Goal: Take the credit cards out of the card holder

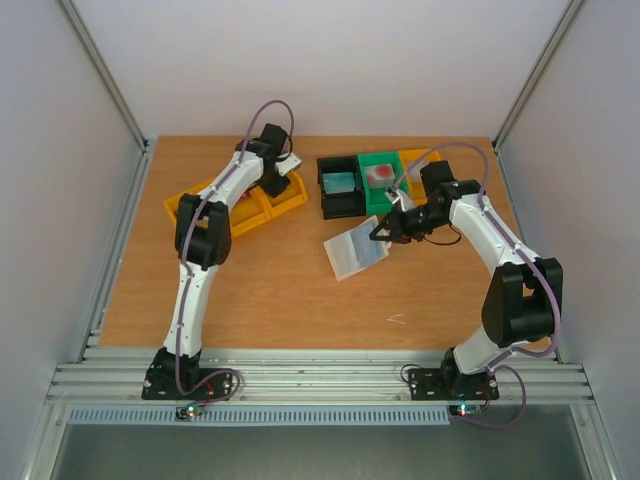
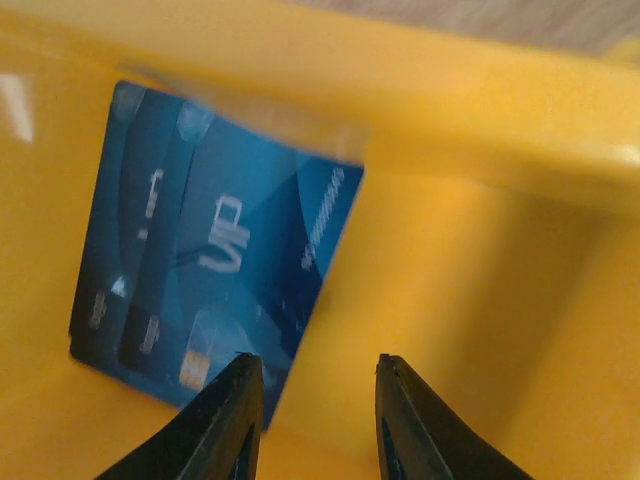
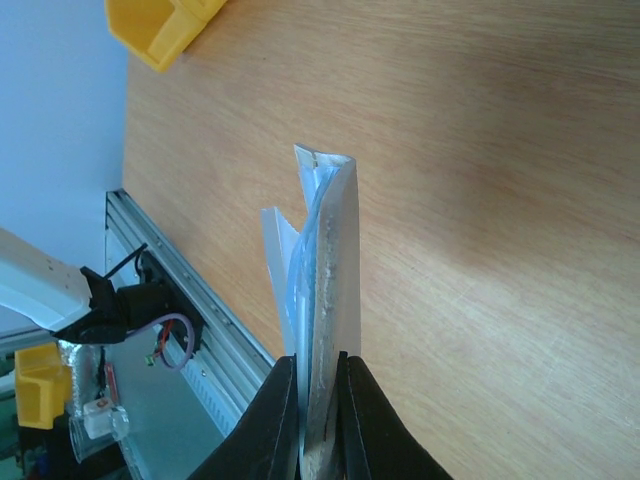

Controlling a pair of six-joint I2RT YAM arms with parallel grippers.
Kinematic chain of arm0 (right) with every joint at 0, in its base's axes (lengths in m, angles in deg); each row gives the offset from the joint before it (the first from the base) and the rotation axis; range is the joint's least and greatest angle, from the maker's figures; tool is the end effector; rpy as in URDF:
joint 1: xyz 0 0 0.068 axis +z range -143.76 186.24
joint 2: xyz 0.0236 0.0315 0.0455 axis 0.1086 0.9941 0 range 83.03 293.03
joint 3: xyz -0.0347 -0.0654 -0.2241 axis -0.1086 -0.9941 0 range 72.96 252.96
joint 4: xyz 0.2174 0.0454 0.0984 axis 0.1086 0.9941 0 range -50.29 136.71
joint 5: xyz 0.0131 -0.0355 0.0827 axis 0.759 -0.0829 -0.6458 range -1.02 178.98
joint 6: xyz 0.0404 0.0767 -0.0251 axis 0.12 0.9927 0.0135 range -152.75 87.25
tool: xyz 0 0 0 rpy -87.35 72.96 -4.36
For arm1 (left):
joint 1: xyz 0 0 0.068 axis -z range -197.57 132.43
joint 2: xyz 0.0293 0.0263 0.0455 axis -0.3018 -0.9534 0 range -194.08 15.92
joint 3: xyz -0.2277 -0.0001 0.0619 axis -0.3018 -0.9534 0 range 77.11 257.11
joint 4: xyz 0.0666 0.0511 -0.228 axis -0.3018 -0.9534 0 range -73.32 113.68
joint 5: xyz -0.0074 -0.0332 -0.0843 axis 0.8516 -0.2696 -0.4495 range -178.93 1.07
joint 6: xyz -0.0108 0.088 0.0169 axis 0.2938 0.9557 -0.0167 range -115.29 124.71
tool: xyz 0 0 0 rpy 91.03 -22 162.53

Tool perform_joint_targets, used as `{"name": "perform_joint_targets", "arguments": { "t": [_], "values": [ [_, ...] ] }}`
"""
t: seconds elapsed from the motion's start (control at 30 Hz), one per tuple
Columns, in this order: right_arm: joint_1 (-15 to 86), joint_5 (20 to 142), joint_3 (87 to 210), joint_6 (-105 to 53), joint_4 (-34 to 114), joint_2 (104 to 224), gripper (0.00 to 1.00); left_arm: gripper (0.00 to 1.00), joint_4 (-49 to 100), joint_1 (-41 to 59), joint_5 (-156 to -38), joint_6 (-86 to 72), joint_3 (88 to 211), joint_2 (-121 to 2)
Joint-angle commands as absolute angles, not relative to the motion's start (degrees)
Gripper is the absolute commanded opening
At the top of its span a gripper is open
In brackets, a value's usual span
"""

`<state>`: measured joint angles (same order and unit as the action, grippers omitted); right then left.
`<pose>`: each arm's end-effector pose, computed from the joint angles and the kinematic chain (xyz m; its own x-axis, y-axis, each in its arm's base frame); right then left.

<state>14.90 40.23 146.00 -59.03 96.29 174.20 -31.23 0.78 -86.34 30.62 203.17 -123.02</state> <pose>0.2783 0.1038 0.2035 -0.7243 -0.4057 -0.5575 -0.6870 0.4933 0.5336 0.4582 -0.1480 0.1271 -0.6602 0.6788 -0.3217 0.6522 0.7304 0.2028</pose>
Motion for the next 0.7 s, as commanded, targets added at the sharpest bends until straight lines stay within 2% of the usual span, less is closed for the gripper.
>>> {"name": "perform_joint_targets", "arguments": {
  "t": [0.0,0.17,0.37,0.67],
  "values": [
    [14.24,39.40,146.98,-59.73,96.05,173.77,0.01,0.32,-30.58,1.35,-79.74,30.97,206.54,-127.78],
    [14.06,39.17,147.28,-58.90,95.02,174.30,0.01,0.31,-29.02,1.41,-81.96,31.98,204.85,-127.46],
    [14.06,37.99,148.18,-57.56,94.43,175.14,0.01,0.33,-20.27,1.53,-67.25,35.22,205.09,-130.11],
    [14.06,36.30,148.51,-56.57,94.15,175.05,0.01,0.36,-3.04,1.04,-59.68,43.64,197.61,-124.59]
  ]
}}
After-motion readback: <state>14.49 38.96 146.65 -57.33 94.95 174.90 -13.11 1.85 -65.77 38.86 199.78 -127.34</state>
